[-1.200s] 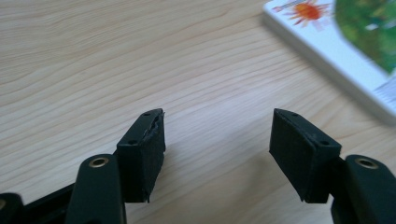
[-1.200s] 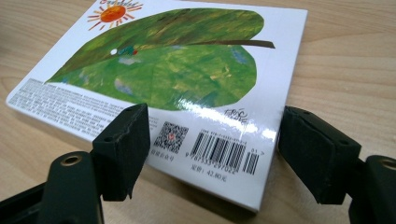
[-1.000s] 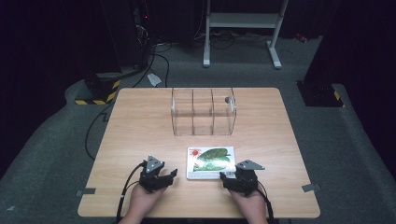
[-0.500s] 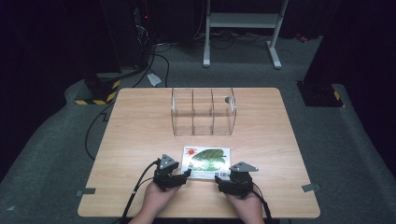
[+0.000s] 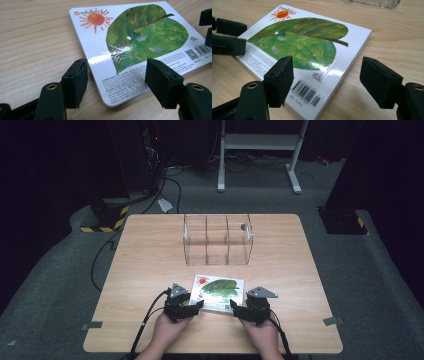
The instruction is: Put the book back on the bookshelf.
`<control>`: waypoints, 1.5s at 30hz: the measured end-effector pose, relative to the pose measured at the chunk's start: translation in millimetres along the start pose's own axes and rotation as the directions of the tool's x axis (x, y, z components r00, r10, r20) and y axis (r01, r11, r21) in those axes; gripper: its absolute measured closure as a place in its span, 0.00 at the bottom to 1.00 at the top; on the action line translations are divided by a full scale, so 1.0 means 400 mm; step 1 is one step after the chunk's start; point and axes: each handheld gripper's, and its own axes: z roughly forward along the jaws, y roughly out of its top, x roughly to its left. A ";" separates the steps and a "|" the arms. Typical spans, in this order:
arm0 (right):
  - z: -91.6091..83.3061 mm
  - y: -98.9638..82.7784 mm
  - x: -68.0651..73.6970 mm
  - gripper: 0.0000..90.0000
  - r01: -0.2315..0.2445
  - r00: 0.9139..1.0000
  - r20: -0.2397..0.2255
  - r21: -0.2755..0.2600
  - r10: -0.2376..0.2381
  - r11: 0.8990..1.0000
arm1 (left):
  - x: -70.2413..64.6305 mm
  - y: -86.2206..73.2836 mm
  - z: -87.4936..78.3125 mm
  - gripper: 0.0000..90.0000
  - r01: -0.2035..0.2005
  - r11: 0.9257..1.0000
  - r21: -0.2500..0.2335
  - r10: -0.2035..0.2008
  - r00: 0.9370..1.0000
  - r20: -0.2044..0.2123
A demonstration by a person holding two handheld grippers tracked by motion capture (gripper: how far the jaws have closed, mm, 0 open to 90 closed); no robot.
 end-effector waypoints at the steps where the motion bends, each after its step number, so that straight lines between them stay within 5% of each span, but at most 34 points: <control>1: 0.015 0.001 0.000 0.29 -0.017 1.000 -0.025 0.031 0.018 0.999 | -0.002 -0.001 -0.001 0.38 -0.006 1.000 0.005 0.006 1.000 0.007; 5: 0.030 -0.005 0.010 0.26 -0.022 1.000 -0.021 0.062 0.023 0.998 | -0.007 -0.004 -0.003 0.40 0.015 1.000 0.002 -0.015 1.000 0.009; 13: 0.014 -0.017 0.028 0.26 -0.007 1.000 -0.002 0.066 0.007 0.998 | -0.033 -0.024 -0.027 0.40 -0.019 0.999 0.026 0.019 1.000 0.005; 28: -0.063 -0.079 0.106 0.34 0.090 0.996 -0.036 0.116 -0.086 0.989 | -0.055 -0.076 -0.103 0.41 -0.050 0.996 0.077 0.049 0.999 0.006; 30: -0.080 -0.077 0.095 0.40 0.093 0.994 -0.062 0.076 -0.089 0.993 | -0.041 -0.066 -0.101 0.44 -0.052 0.996 0.067 0.052 0.999 0.011; 35: -0.076 -0.050 0.072 0.38 0.079 0.996 -0.034 0.014 -0.078 0.997 | -0.010 -0.038 -0.078 0.39 -0.017 0.999 0.044 0.017 1.000 -0.003; 38: -0.035 -0.031 0.048 0.35 0.063 0.998 -0.021 0.051 -0.062 0.997 | 0.002 -0.042 -0.055 0.36 0.017 1.000 0.011 -0.016 1.000 -0.019; 45: -0.016 -0.040 0.058 0.35 0.039 0.998 -0.055 0.077 -0.035 0.996 | -0.007 -0.042 -0.050 0.41 0.014 1.000 -0.002 -0.014 1.000 0.000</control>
